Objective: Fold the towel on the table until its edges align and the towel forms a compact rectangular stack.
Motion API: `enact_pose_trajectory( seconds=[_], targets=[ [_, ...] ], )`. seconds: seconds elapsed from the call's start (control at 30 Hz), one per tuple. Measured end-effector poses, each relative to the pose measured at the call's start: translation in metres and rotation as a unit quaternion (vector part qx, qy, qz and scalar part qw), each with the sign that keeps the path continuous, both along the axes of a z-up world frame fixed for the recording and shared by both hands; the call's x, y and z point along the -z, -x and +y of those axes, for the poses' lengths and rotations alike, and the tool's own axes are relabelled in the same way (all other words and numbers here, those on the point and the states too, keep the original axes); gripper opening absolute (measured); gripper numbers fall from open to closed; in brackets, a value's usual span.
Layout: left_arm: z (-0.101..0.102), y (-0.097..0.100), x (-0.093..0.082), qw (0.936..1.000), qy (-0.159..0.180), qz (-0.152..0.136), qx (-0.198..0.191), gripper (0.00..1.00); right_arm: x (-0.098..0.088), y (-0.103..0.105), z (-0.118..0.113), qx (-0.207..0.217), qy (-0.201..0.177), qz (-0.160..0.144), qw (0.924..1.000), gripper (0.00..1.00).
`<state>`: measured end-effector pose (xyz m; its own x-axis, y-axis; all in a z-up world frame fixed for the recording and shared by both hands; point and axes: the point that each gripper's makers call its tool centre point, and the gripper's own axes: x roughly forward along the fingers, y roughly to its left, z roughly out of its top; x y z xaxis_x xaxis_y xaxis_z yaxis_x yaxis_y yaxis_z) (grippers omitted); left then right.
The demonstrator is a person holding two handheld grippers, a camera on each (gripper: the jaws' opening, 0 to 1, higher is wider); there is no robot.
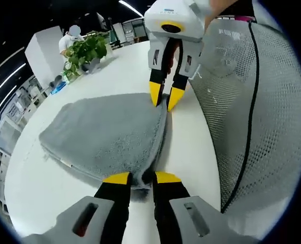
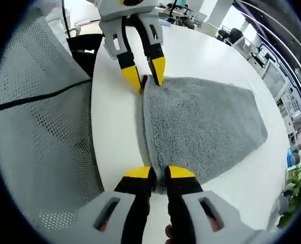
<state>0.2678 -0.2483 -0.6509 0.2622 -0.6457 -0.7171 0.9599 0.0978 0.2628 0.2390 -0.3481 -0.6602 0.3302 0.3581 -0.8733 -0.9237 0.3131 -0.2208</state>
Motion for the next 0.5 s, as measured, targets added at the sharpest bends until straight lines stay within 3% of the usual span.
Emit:
enact_pose_trajectory(
  seconds=[0.03,0.13,0.37,0.5],
  targets=[
    [0.0003,-0.0027,-0.0015,0.9999,-0.001,-0.013,-0.001,0.13,0.0005,-0.001,-0.0013,0.0,0.002,-0.005,1.0,0.07],
    [-0.0009,-0.0023,-0.0015,0.9999,0.0,-0.011,-0.005,0.12,-0.0003,-0.0028,-0.0016,0.009,-0.004,-0.006,0.9999,0.05],
    [-0.001,-0.0056,-0.0049,0.998,0.006,0.032,-0.053,0.09,-0.0031,-0.006,-0.0014,0.055,-0.02,0.013,0.9982,0.03],
    [-0.0007,-0.0044,-0.0075,0.9978,-0.002,0.033,-0.058,0.09,-0.0074,-0.005,-0.0008,0.061,-0.021,0.021,0.9977,0.03]
  ],
)
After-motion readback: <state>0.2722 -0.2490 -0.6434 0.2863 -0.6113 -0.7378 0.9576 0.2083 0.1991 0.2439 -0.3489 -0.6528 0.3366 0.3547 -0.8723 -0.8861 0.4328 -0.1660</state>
